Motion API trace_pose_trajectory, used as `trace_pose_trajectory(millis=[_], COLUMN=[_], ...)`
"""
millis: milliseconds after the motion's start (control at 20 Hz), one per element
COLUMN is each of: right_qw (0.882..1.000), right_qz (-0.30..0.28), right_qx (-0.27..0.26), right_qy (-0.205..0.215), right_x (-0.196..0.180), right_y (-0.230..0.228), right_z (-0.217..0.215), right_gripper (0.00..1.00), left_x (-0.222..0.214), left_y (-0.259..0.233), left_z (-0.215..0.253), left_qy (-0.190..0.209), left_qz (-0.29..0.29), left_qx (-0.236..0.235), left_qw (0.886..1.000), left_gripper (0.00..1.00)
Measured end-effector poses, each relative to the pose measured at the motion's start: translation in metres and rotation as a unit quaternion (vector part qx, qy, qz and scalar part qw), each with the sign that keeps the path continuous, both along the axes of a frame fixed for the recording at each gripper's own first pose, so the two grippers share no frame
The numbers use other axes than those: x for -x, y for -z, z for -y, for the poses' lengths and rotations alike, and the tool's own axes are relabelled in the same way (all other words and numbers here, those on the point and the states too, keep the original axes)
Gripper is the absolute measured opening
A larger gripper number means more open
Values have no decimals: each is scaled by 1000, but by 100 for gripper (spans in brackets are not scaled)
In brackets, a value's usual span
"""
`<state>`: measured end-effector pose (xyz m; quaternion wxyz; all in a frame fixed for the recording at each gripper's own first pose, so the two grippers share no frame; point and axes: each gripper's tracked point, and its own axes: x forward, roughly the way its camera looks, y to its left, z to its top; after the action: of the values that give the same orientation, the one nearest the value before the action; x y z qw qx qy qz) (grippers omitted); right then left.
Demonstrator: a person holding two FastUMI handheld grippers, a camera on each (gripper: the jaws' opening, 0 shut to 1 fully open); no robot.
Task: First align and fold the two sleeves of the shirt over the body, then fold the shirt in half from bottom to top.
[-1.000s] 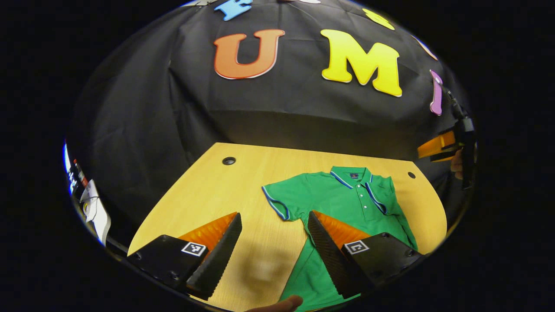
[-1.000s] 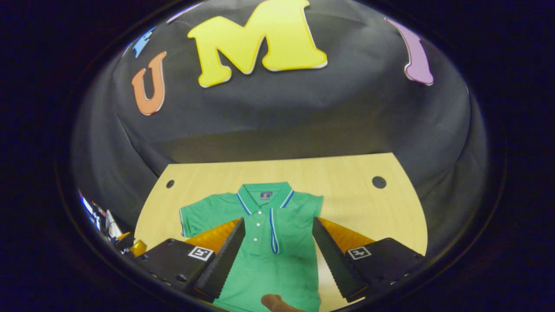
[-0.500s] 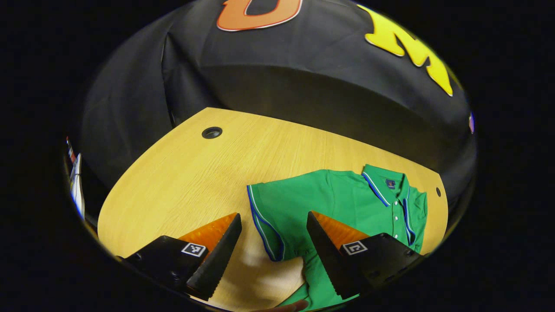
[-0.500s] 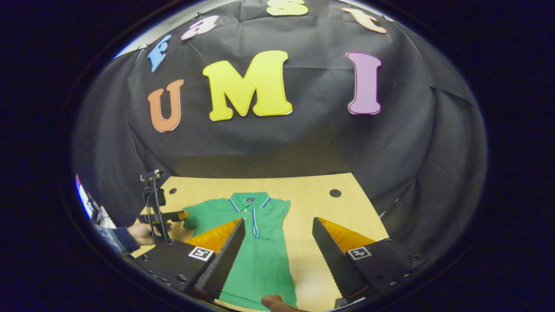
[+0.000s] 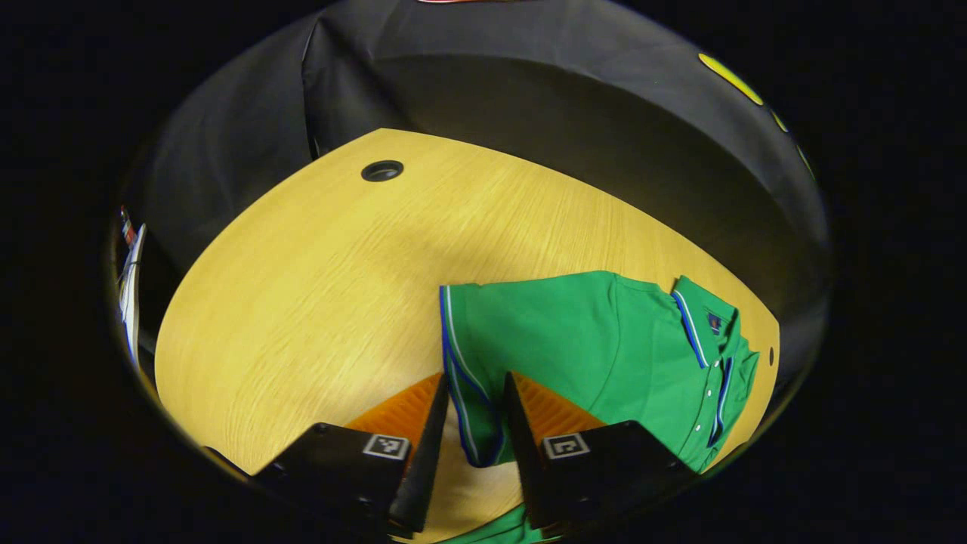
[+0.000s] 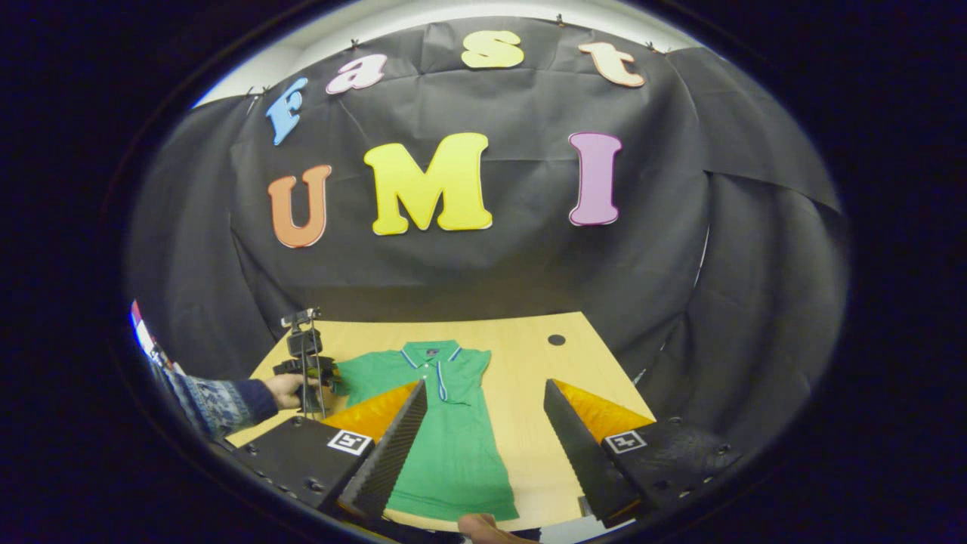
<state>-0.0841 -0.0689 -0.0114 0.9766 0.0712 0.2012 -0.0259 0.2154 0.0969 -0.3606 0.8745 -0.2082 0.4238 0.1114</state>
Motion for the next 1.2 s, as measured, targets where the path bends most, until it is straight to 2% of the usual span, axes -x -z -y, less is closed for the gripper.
trace_pose_trajectory(millis=[50, 100, 200, 250, 400, 500, 700, 750, 800, 850, 950, 1000, 1050, 1100, 1150, 1200], right_qw=[1000, 1000, 1000, 1000, 1000, 1000, 1000, 1000, 1000, 1000, 999, 999, 999, 999, 999, 999], right_qz=[-2, -3, 6, 8, 5, 8, 6, 6, 2, 0, 1, 0, -4, -7, -11, -14], right_qx=[1, 3, 6, 7, -10, -16, -20, -22, -23, -22, -19, -18, -21, -22, -23, -23], right_qy=[3, 6, 11, 10, 4, 1, 6, 11, 14, 20, 27, 30, 30, 29, 27, 25], right_x=[2, 5, 3, 2, 1, -3, -8, -8, -8, -9, -9, -10, -9, -11, -14, -17], right_y=[0, 0, -8, -11, -6, -5, 0, 2, 6, 7, 9, 12, 14, 16, 20, 22], right_z=[3, 8, 16, 17, 17, 21, 30, 35, 37, 43, 49, 53, 54, 53, 52, 50], right_gripper=[96, 99, 96, 96, 96, 96, 96, 99, 96, 99, 96, 96, 96, 96, 96, 96], left_x=[3, 2, 3, 6, 2, -10, -20, -22, -25, -28, -34, -33, -31, -28, -25, -22], left_y=[1, 3, 1, -1, -25, -53, -72, -71, -71, -70, -76, -79, -83, -88, -98, -106], left_z=[-2, -2, 2, 5, 21, 41, 94, 103, 113, 127, 165, 178, 184, 184, 188, 189], left_qy=[14, 20, 30, 36, 62, 101, 158, 167, 175, 183, 209, 217, 218, 217, 213, 207], left_qz=[-8, -12, -22, -31, -18, -2, 1, -5, -14, -14, 14, 25, 33, 41, 55, 64], left_qx=[-7, -11, -11, -14, -45, -111, -167, -184, -215, -221, -190, -175, -168, -164, -153, -142], left_qw=[1000, 1000, 999, 999, 997, 989, 973, 969, 961, 958, 959, 960, 961, 961, 963, 966], left_gripper=[40, 36, 17, 13, 11, 11, 11, 11, 11, 12, 14, 23, 36, 43, 60, 72])
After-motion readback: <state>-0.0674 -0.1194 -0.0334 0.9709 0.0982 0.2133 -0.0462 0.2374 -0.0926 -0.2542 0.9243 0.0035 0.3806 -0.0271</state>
